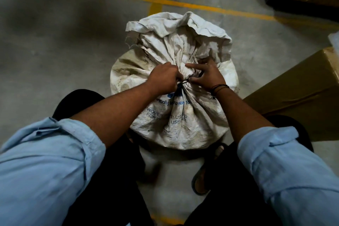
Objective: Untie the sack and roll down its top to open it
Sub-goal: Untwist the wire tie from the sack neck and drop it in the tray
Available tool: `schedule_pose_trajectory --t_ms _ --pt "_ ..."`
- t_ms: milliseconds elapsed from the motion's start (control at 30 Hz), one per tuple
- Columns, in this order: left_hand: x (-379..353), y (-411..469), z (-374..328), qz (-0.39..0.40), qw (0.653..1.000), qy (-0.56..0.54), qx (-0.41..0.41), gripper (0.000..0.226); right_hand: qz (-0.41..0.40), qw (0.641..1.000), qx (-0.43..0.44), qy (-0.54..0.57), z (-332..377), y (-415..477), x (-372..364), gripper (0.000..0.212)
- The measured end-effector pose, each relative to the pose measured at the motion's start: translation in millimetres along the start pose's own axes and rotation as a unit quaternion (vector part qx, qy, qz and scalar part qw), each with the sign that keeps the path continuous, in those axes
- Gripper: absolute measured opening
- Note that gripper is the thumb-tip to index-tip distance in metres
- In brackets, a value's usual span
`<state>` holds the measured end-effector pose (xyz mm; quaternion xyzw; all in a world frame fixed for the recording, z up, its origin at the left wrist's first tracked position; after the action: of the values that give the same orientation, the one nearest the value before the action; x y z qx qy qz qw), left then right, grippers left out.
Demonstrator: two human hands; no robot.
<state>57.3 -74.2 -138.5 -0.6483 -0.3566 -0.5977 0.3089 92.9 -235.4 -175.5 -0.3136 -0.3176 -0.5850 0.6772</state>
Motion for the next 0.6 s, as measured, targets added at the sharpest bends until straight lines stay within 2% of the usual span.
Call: schedule_pose_trajectory --t_ms 233,333,500,600 --pt "-3.2 0.7 12.0 -0.009 0.998 -0.062 0.027 0.047 0.005 1.0 0.004 0.002 -0.5 -1.6 0.9 0.057" --pt "-0.6 0.1 18.3 -0.044 0.988 -0.121 0.09 0.037 -0.005 1.0 0.001 0.012 -2.1 -0.3 4.9 0.055" --pt "-5.0 -0.8 22.2 -0.076 0.978 -0.137 0.141 0.022 -0.008 1.0 0.012 0.012 0.4 0.5 5.1 0.054" --pt "-4.0 6.0 19.9 -0.077 0.986 -0.09 0.12 0.022 -0.009 1.0 0.016 0.009 0.1 1.7 4.4 0.055"
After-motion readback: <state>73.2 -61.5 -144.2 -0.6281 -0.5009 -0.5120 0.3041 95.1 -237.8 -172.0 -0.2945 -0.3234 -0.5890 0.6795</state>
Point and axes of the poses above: each hand's wrist, its own y-axis towards the middle knuckle, its own x-axis out of the back of the hand, z = x × y, the point moved 6 cm from there along y, towards the middle knuckle, and after that the axes turned 5 degrees about -x, right-handed, at the moved point
